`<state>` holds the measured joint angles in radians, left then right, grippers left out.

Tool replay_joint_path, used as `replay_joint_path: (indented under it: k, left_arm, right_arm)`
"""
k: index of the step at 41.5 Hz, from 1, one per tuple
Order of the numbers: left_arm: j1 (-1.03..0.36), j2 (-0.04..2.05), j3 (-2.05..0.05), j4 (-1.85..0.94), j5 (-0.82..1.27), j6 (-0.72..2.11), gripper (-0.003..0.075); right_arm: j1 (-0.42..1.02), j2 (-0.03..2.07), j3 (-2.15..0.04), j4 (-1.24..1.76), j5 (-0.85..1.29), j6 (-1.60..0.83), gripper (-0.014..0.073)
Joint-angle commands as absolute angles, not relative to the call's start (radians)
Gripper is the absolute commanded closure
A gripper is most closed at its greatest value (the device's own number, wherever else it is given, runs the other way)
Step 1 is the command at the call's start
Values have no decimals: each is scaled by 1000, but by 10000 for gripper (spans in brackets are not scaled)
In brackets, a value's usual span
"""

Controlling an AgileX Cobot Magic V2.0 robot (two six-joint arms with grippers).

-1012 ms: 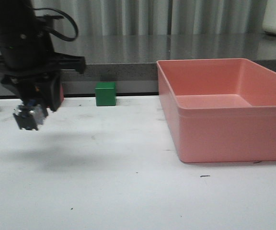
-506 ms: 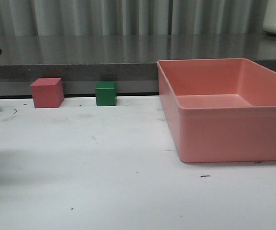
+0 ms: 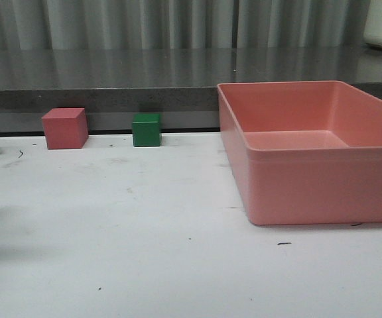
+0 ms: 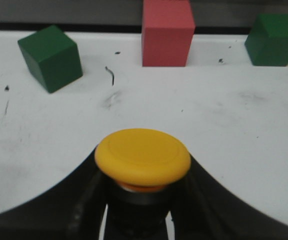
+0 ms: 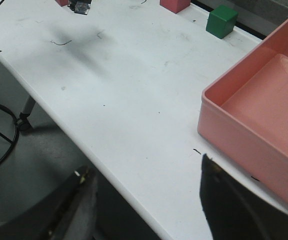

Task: Place and stand button with both arms
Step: 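Lift the button with the left gripper and rotate it upright, then set the button upright on the table and open the left gripper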

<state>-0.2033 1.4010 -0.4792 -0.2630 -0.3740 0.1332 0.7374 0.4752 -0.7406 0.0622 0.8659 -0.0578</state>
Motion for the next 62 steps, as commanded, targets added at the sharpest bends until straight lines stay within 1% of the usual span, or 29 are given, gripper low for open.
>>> replay_joint_path:
  k: [1,6,15,19,27,46,62]
  left_arm:
    - [-252,1374,-468,-214,-607,124,574]
    - [-282,1397,-445,-196,-730,124,574]
    - [-282,1498,-443,-142,-905,20,574]
    - [-282,1549,-443,-90,-1028,-15,574]
    - [-282,1638,-443,-32,-1170,-24,574]
    - [-282,1823,-443,-32,-1332,-42,574]
    - [-282,1885,-443,-31,-1365,-72,572]
  right_arm:
    - [731,478,-764,69,804,-63,127]
    - [731,478,-764,69,804,-63,127]
    - [731,478,-764,69,804,-63,127]
    - [731,478,-764,69,804,-63,127]
    - [731,478,-764,69,804,-63,127]
    - [731,478,-764,69,804,-63,127]
    - [731,478,-764,69,804,-63,127]
